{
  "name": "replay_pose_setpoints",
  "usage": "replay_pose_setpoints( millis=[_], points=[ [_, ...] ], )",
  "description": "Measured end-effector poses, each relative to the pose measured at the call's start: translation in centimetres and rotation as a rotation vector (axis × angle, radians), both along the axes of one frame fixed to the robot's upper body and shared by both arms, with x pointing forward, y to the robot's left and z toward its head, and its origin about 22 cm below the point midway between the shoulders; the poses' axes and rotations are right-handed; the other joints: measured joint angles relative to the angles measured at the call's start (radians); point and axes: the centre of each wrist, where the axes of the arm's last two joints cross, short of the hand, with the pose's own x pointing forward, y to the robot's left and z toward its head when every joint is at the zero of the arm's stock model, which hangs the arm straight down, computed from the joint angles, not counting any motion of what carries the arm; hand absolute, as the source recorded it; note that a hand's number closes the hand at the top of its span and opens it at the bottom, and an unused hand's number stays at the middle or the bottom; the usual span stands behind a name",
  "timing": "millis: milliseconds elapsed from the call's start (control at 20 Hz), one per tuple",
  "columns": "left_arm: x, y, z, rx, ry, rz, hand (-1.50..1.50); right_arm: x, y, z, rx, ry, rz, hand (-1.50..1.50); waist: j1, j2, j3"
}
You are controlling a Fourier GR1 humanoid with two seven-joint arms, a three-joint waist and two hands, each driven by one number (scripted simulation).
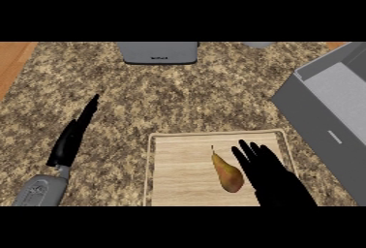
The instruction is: Pick the pear from the tray and place it in the cardboard box
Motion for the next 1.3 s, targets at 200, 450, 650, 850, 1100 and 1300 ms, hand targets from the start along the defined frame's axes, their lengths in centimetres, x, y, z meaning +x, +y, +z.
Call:
replay_pose_setpoints(
  millis=[200, 450, 650, 850, 1100, 1300],
  points=[
    [-0.3, -0.4, 0.0, 0.004, 0.005, -0.003, 0.0, 0.7, 0.2, -0.4, -0.005, -0.056, 0.018, -1.5, 0.0, 0.0, 0.0],
    [-0.3, -0.3, 0.5, 0.0, 0.001, -0.002, 0.0, 2.0, 1.0, -1.6, -0.042, -0.033, 0.028, -1.5, 0.001, 0.0, 0.0],
    [-0.1, 0.0, 0.7, -0.001, 0.001, 0.002, 0.0, 2.7, 1.6, -3.0, -0.059, -0.007, 0.03, -1.5, 0.0, 0.0, 0.0],
    [-0.4, 0.3, 0.1, 0.001, 0.008, -0.003, 0.0, 3.6, 2.7, -3.9, -0.081, 0.001, 0.029, -1.5, 0.0, 0.0, 0.0],
    [-0.9, 0.2, 0.7, 0.004, 0.006, 0.0, 0.0, 4.0, 2.8, -4.7, -0.092, 0.002, 0.014, -1.5, 0.0, 0.0, 0.0],
    [-0.6, -0.1, 0.5, -0.001, 0.002, -0.003, 0.0, 4.3, 2.8, -5.6, -0.088, 0.011, 0.022, -1.5, -0.001, 0.0, 0.0]
  ],
)
